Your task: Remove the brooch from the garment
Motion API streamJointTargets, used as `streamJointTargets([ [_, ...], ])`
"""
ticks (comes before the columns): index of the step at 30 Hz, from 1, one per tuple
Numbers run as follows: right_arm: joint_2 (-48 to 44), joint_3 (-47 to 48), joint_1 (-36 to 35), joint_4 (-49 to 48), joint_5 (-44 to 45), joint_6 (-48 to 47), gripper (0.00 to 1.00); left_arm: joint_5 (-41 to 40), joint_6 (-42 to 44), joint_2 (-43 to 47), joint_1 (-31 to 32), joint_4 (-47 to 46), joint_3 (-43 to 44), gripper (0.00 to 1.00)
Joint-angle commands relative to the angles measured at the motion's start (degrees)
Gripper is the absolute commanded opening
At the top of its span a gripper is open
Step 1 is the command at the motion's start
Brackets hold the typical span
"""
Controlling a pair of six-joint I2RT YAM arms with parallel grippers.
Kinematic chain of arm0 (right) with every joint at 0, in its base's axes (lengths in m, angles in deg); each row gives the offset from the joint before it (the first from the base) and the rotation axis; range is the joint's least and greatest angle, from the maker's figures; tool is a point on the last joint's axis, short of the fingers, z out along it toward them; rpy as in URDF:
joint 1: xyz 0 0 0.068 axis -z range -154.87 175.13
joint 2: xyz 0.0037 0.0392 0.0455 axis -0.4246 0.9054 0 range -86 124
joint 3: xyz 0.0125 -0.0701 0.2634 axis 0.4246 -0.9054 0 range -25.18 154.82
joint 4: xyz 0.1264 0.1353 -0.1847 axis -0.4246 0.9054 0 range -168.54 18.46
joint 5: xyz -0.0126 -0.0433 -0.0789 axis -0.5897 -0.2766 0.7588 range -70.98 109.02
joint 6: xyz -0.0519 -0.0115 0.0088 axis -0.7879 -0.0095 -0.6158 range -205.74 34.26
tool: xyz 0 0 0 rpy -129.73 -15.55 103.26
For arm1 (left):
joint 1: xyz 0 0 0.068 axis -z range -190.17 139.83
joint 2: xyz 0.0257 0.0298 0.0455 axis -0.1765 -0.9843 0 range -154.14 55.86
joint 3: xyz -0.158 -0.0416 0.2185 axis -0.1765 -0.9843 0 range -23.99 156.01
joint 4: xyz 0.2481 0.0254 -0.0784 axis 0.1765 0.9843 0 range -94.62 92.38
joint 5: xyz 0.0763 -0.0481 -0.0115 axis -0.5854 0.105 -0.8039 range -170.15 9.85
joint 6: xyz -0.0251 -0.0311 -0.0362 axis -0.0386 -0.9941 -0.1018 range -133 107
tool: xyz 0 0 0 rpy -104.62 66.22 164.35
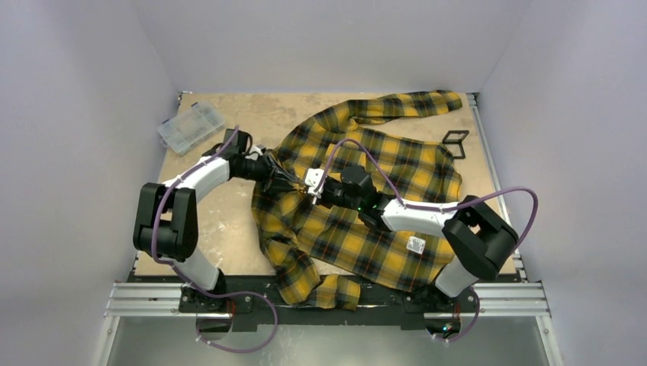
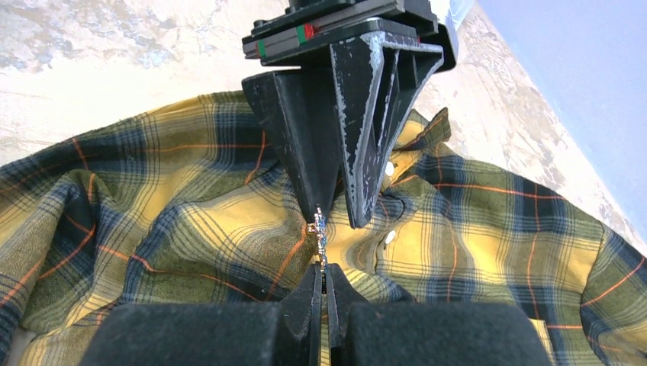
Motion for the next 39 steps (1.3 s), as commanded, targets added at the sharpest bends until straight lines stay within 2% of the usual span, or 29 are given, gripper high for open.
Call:
streamJointTargets([
  [1, -2.16, 0.03, -0.43, -3.03, 0.72, -1.22, 0.00, 1.42, -1.14, -0.25, 1.38, -2.14, 0.52, 0.27],
  [4, -2.23, -0.22, -0.59, -3.33, 0.60, -1.51, 0.00, 1.41, -1.92, -0.41, 1.72, -2.98, 0.24, 0.24],
  [7, -2.22, -0.49, -0.61, -3.58, 0.65, -1.71, 0.00, 1.60, -1.57, -0.39, 1.84, -3.28, 0.52, 0.03],
  [10, -2.27, 0.14, -0.60, -1.26, -0.37, -1.50, 0.01, 1.00, 0.18, 0.02, 1.80, -1.66, 1.34, 0.00],
  [15, -5.58, 1.82, 0.54, 11.83, -6.59, 0.40, 0.58, -0.85, 7.03, 2.62, 1.71, -2.29, 1.54, 0.00],
  [17, -7.76, 2.19, 3.24, 15.85, -9.98, 3.00, 0.72, -1.77, 11.21, 3.87, 1.71, -2.68, 1.87, 0.00],
  [18, -8.41, 3.08, 4.98, 18.19, -12.15, 4.56, 0.74, -2.06, 13.44, 4.66, 1.71, -3.17, 1.60, 0.00],
  [23, -5.46, 12.47, 13.65, 33.37, -29.22, 8.49, 0.71, 0.66, 22.92, 10.00, 1.71, -14.74, -3.80, 0.00],
  [27, 1.28, 20.24, 14.61, 44.17, -38.07, 5.39, 0.65, 3.26, 26.32, 12.76, 1.71, -26.82, -9.45, 0.00],
  [32, 5.73, 23.65, 14.39, 41.93, -42.45, 9.11, 0.57, 4.31, 28.99, 14.36, 1.88, -34.55, -13.52, 0.00],
  [39, 8.85, 24.90, 13.84, 39.33, -45.07, 11.37, 0.54, 5.44, 27.54, 13.91, 2.26, -38.30, -13.90, 0.00],
])
